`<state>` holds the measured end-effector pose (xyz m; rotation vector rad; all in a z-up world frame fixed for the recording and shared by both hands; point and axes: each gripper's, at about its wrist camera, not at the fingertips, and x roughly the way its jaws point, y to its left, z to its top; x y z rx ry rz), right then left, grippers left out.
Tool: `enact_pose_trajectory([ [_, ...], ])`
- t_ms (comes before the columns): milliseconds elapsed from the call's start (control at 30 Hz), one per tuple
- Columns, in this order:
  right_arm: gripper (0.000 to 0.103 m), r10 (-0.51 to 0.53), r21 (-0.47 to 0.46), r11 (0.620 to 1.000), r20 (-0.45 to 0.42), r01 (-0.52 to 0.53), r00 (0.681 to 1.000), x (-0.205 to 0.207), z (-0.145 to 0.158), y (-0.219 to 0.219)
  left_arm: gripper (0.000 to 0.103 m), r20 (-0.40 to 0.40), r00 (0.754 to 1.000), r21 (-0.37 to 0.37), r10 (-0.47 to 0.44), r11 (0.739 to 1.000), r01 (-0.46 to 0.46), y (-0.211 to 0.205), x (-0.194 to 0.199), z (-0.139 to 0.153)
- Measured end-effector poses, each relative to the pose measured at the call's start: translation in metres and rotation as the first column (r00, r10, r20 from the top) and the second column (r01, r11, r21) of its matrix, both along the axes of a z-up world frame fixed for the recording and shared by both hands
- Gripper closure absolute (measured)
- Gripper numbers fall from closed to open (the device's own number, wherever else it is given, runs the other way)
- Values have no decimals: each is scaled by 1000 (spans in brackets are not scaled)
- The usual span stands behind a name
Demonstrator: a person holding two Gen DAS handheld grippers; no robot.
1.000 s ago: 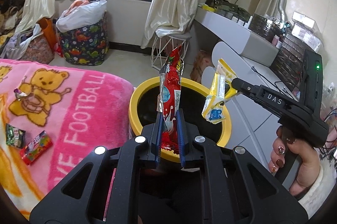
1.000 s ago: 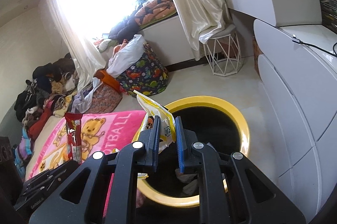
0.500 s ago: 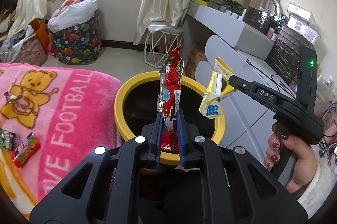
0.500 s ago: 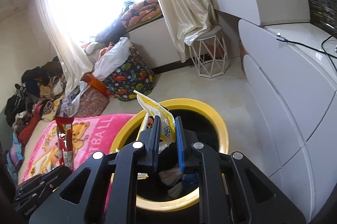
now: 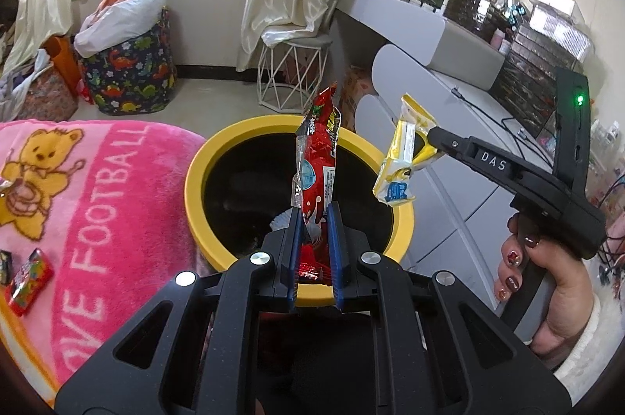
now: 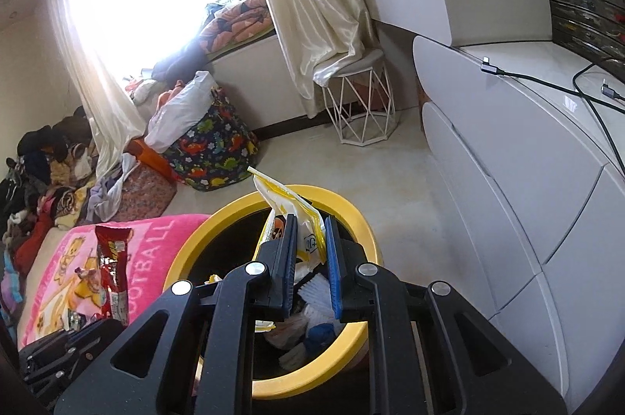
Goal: Collect trash
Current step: 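Carry the red wrapper and white-yellow bag over the yellow bin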
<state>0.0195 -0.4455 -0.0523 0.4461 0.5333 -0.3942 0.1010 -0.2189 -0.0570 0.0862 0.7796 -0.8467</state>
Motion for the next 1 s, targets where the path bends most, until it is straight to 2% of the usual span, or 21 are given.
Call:
enact_pose_trajectory([
  [267, 89, -16, -8, 1000, -22, 16, 1000, 1, -7, -2, 95, -26, 1000, 7, -6, 1000, 6, -11, 10, -12],
  [800, 89, 34, 52, 998, -60, -31, 998, 16, -26, -8, 95, -65, 998, 118, -4, 993, 12, -41, 40, -45],
  [1000, 88, 47, 70, 997, -73, -42, 996, 23, -33, -14, 95, -92, 996, 138, 6, 990, 7, -44, 52, -54],
])
